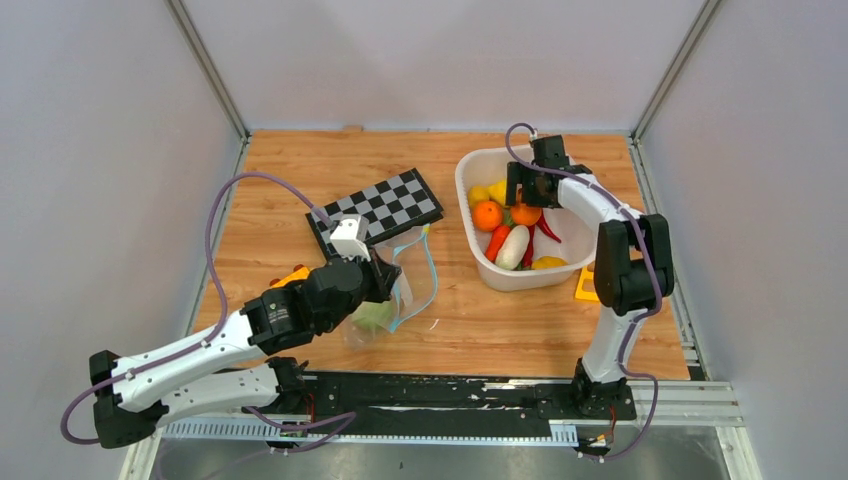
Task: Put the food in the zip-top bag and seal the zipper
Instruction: Pick up the fake fruit from the bin, then place the fake fruit in the zipper food storage bag, then pick up the fake fruit from the bin.
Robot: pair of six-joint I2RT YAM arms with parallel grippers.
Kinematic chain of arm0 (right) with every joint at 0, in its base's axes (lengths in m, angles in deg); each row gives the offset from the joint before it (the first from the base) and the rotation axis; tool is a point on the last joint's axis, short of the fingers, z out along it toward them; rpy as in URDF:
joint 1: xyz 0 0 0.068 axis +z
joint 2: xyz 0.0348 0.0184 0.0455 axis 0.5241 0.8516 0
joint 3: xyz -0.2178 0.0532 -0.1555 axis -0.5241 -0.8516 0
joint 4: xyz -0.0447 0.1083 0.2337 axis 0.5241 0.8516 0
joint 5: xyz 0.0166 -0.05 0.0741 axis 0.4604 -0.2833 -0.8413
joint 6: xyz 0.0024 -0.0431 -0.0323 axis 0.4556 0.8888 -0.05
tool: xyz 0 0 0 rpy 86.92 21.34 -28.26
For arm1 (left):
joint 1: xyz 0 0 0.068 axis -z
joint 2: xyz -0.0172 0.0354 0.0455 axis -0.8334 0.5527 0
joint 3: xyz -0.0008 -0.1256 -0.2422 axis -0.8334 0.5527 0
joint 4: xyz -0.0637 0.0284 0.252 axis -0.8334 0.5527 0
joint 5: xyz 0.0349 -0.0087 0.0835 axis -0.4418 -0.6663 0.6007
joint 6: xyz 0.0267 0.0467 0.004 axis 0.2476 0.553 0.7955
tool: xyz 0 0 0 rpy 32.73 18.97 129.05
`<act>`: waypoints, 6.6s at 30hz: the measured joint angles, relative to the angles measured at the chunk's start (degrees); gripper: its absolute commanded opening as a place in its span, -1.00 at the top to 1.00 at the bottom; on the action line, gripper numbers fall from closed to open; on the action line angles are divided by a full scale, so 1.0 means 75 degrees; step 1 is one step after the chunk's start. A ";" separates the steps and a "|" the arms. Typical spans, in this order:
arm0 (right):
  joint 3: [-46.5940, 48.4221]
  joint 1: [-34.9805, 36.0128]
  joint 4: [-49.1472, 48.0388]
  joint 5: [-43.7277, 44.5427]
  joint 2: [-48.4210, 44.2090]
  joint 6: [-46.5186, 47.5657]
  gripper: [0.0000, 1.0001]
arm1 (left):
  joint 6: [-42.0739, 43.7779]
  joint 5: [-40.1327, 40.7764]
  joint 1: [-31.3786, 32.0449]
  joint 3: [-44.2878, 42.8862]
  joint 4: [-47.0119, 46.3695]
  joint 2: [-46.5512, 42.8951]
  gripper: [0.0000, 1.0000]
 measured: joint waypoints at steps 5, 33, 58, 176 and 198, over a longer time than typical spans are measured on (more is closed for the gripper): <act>-0.0012 -0.0038 0.0093 -0.0076 0.0184 0.0052 -0.41 | 0.0082 -0.0064 -0.0003 0.0000 -0.0003 0.0102 1.00; -0.3526 -0.0090 -0.0906 -0.2879 -0.4954 -0.1008 -0.04 | 0.0090 -0.0597 -0.0009 0.0122 -0.0318 0.0184 1.00; -0.4307 0.3357 -0.2436 -0.5015 -0.6747 -0.2136 -0.13 | 0.0087 -0.0857 -0.0023 0.0125 -0.0527 0.0425 1.00; -0.2020 0.1003 -0.1003 -0.0682 -0.1137 -0.0306 -0.21 | -0.0064 -0.0717 -0.0035 0.0644 -0.0516 -0.0527 1.00; -0.4054 0.0449 -0.1880 -0.2407 -0.4555 -0.1364 -0.20 | -0.0058 -0.0822 -0.0035 0.0644 -0.0705 -0.0338 1.00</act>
